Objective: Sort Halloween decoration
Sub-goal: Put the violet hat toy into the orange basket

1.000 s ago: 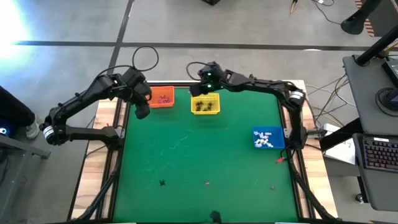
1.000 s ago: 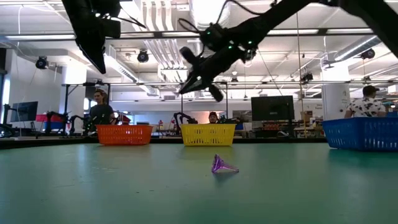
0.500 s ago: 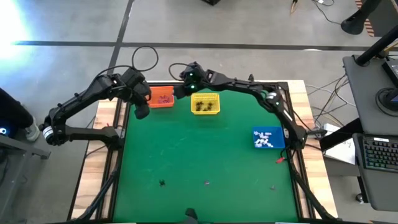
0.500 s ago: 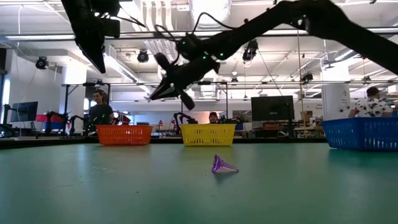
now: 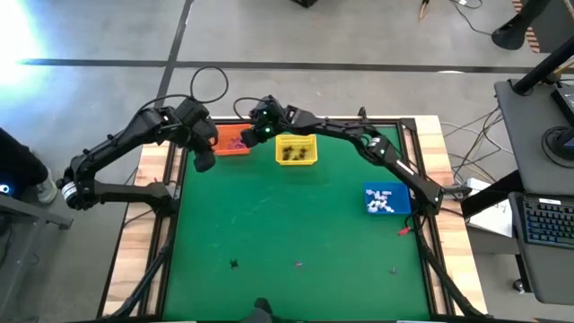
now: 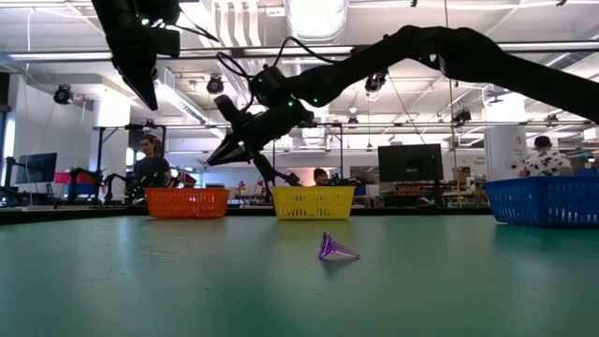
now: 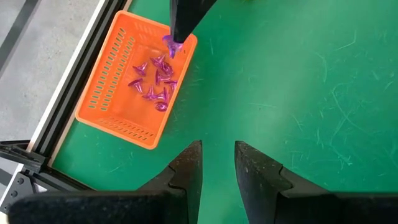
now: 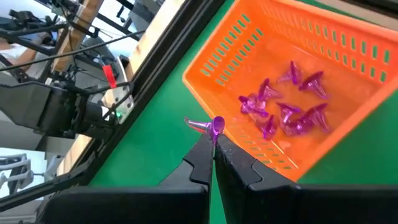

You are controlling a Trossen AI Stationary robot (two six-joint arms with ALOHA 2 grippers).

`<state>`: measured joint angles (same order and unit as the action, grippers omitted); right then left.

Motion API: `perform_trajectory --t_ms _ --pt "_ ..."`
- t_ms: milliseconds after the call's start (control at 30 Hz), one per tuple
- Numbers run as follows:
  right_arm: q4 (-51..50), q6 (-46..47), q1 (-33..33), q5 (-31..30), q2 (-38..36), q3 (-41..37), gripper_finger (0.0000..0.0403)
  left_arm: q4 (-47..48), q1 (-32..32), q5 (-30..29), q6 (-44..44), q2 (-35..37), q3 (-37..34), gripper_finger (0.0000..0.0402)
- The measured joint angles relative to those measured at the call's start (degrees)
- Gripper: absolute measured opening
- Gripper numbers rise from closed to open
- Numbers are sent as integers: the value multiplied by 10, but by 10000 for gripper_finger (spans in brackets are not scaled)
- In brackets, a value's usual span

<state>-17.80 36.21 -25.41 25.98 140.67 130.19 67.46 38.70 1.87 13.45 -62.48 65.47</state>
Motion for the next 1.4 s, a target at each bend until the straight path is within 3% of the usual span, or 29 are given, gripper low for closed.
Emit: perform_trajectory --t_ms 667,1067,1233,1400 --pt "-18 -3 -1 -52 4 3 11 0 0 0 0 0 0 77" --pt "-24 -2 -1 -55 2 3 77 1 0 1 -4 0 0 77" --pt "-113 -39 -2 14 -32 2 84 5 0 2 -7 0 0 77" --pt "-266 -170 -2 14 -93 2 80 19 0 3 -10 0 0 77"
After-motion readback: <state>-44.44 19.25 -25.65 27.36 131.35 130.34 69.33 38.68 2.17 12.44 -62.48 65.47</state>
